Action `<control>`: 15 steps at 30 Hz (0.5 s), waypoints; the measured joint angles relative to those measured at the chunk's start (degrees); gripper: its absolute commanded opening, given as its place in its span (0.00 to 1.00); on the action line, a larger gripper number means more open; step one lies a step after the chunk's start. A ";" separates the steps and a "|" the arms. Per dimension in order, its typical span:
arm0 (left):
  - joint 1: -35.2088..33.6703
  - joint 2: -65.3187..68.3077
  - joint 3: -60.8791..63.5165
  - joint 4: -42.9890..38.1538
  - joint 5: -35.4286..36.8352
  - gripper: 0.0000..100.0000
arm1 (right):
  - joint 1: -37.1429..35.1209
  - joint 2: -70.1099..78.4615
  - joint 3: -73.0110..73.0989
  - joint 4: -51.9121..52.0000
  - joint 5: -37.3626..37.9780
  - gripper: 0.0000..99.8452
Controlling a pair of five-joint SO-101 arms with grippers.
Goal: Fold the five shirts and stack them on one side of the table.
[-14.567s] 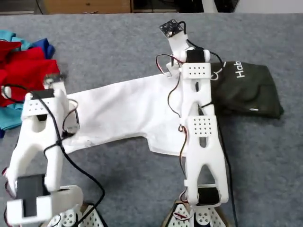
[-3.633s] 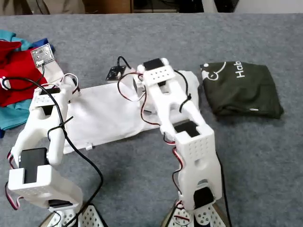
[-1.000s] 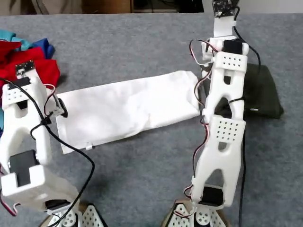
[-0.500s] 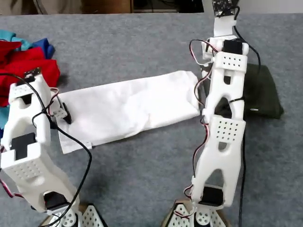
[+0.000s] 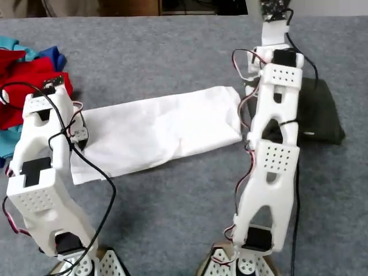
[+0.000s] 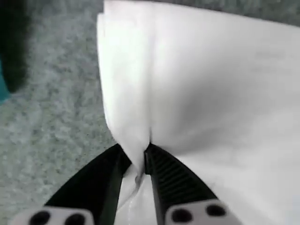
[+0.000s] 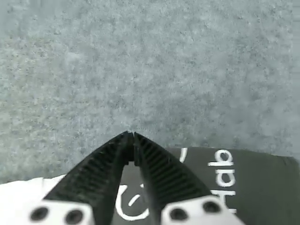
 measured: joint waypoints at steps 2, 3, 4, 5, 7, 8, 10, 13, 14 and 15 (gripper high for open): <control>0.62 -0.53 -2.02 1.32 0.00 0.02 | 1.23 0.00 -3.34 2.02 0.00 0.00; 0.97 -0.62 -3.34 2.73 0.00 0.02 | 2.20 0.00 -5.36 3.16 0.00 0.00; 1.32 -0.62 -4.75 3.96 0.00 0.02 | 3.34 0.00 -7.65 4.66 0.00 0.00; 1.67 -0.62 -6.33 5.10 0.00 0.02 | 4.48 0.00 -10.29 6.33 0.00 0.00; 3.16 -1.05 -9.49 7.12 0.00 0.02 | 6.51 0.00 -16.88 10.37 0.00 0.00; 4.40 -1.58 -10.90 8.09 0.00 0.02 | 7.21 0.00 -20.22 12.31 0.00 0.00; 7.12 -2.29 -14.07 10.11 0.00 0.02 | 8.35 -1.23 -23.65 15.30 0.00 0.00; 12.04 -2.37 -18.20 13.89 0.00 0.02 | 10.02 -4.66 -24.62 17.32 0.00 0.00; 13.80 -2.37 -19.52 14.95 0.00 0.02 | 10.46 -5.54 -25.05 17.85 0.00 0.00; 15.65 -2.37 -20.84 15.65 0.00 0.02 | 10.81 -6.42 -25.32 18.37 0.00 0.00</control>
